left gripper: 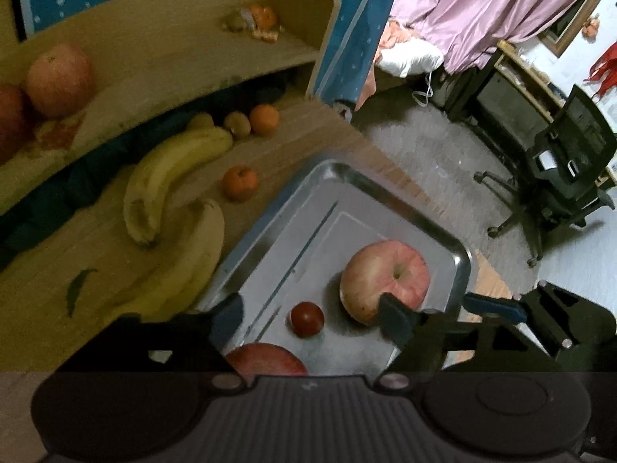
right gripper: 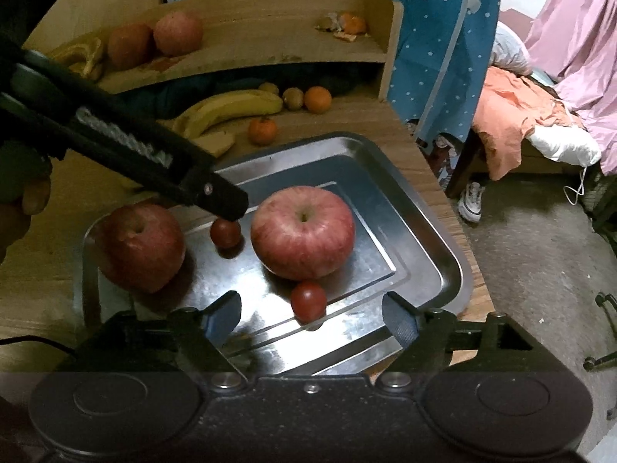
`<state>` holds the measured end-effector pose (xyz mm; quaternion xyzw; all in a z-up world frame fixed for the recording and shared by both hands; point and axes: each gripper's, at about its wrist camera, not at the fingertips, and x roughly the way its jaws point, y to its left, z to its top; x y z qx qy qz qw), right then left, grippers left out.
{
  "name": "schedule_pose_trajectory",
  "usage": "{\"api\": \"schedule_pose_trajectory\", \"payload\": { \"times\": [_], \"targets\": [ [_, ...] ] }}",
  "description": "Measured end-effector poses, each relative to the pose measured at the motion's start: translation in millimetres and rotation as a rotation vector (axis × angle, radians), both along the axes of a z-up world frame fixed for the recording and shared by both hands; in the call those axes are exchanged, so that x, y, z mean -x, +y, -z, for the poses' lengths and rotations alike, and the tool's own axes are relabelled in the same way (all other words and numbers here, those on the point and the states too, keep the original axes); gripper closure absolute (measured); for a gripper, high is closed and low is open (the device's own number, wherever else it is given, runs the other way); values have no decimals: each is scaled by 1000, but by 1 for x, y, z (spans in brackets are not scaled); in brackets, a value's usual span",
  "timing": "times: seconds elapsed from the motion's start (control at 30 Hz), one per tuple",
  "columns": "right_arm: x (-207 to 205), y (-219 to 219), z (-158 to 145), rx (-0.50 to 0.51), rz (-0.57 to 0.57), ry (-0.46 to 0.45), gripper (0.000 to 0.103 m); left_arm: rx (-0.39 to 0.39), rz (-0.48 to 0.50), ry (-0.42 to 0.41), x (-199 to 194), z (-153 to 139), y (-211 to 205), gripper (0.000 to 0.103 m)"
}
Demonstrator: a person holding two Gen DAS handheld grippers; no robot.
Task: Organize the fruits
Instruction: 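Carry both cherry tomatoes onto the tray while opening both tools beside the apples, then withdraw both tools from the tray toward the tangerines and bananas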
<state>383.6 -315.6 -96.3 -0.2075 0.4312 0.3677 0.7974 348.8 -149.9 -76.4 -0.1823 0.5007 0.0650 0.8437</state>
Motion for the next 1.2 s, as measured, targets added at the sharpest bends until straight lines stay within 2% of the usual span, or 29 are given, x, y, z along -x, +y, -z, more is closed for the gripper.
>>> {"api": "schedule_pose_trajectory", "payload": {
  "times": [0.03,0.4,0.8,1.2],
  "targets": [
    [3,0,-2,-4,5,-4,12,-3,0,-10,3,-4,1,16],
    [37,6,-27,-49,42,-38,3,-49,-64,-50,46,-29,30,0],
    [89,31,-39,-62,50,-45,1,-70,-149,-14,113,-26,78,0],
    [146,72,-35,-57,5,3,1,-81,-176,14,175,-23,115,0]
  ]
}}
